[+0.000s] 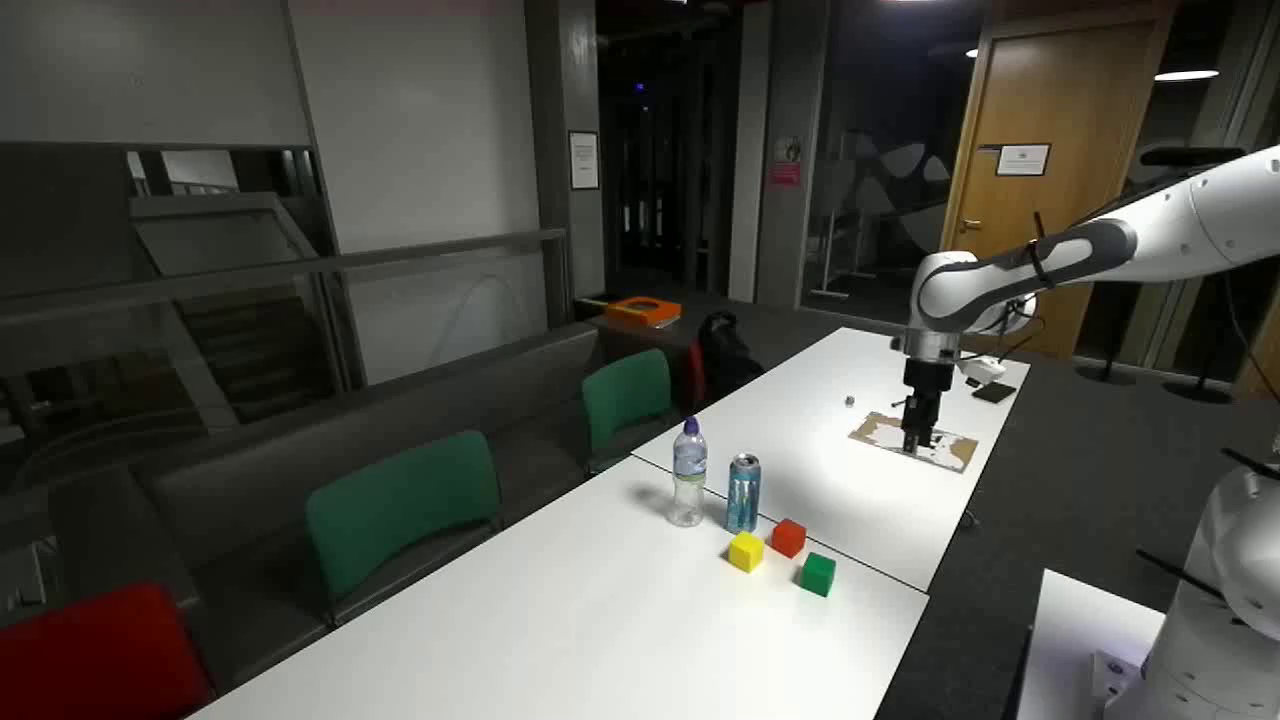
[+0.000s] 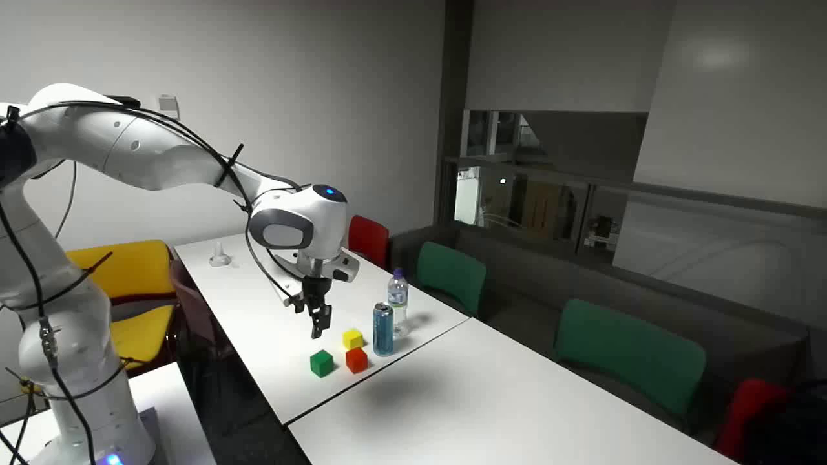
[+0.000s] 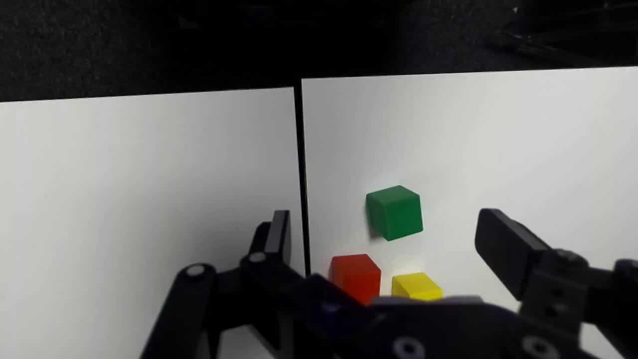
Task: Move the blue can to the right
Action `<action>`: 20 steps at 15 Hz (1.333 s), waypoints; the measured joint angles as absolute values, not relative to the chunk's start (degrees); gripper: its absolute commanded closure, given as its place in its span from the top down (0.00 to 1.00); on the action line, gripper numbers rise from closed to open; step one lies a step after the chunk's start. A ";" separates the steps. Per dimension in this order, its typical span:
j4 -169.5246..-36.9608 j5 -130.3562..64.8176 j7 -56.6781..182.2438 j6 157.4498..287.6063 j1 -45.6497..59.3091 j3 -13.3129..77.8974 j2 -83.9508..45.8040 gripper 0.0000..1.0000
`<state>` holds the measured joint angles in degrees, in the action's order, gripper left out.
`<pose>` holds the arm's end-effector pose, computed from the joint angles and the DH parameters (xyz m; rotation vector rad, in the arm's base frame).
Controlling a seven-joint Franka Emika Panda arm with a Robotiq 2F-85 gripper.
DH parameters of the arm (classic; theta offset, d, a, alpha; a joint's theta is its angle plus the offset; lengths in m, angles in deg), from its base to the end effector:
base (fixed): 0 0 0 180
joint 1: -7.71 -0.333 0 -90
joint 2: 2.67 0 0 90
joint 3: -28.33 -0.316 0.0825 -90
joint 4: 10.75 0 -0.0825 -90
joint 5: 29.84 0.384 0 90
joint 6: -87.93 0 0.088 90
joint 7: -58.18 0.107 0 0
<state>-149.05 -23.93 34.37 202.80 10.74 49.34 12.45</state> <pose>0.4010 -0.1727 0.3931 -2.9054 0.0521 0.1125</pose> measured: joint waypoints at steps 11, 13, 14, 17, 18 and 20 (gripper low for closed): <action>-148.88 -21.83 34.24 208.26 11.30 45.22 12.44 1.00; -148.92 -21.91 34.24 213.05 10.82 42.76 12.43 1.00; -148.93 -22.12 34.24 215.39 10.45 41.51 12.41 1.00; -148.91 -23.54 34.66 222.97 9.44 37.72 11.66 1.00; -148.90 -24.87 35.39 226.04 9.19 36.62 11.05 1.00; -148.77 -29.86 38.67 232.17 9.22 34.68 9.32 1.00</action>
